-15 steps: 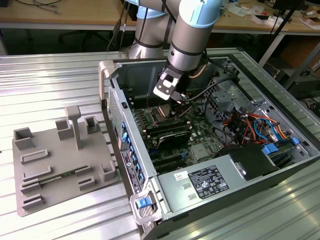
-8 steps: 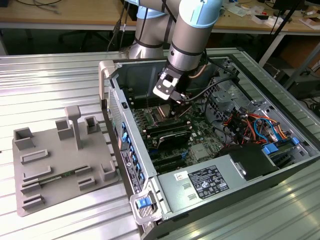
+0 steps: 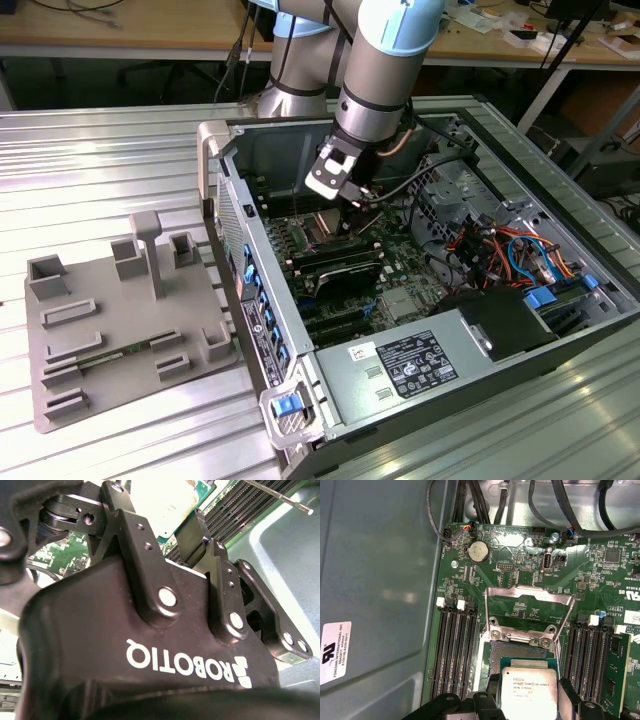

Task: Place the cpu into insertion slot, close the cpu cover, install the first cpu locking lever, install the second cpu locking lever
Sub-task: 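Place the cpu into insertion slot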

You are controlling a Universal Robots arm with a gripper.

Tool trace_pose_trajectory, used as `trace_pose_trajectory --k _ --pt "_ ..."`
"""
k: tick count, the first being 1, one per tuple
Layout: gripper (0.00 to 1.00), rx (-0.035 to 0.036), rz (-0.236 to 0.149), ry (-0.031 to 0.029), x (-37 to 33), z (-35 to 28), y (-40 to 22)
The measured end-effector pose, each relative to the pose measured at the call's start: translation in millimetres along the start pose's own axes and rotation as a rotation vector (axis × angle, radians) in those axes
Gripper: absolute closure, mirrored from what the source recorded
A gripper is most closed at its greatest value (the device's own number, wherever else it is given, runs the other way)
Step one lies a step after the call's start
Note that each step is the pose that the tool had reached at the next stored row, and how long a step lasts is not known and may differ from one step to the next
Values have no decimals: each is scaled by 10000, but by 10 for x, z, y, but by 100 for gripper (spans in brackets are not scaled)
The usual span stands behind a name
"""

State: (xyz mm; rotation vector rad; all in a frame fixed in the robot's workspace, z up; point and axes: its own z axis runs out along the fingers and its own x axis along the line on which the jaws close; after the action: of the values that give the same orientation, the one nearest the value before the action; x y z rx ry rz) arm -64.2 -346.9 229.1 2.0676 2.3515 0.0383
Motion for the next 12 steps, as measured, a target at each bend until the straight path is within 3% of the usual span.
trace_pose_trajectory --k 12 --pt "45 -1 203 -5 0 0 0"
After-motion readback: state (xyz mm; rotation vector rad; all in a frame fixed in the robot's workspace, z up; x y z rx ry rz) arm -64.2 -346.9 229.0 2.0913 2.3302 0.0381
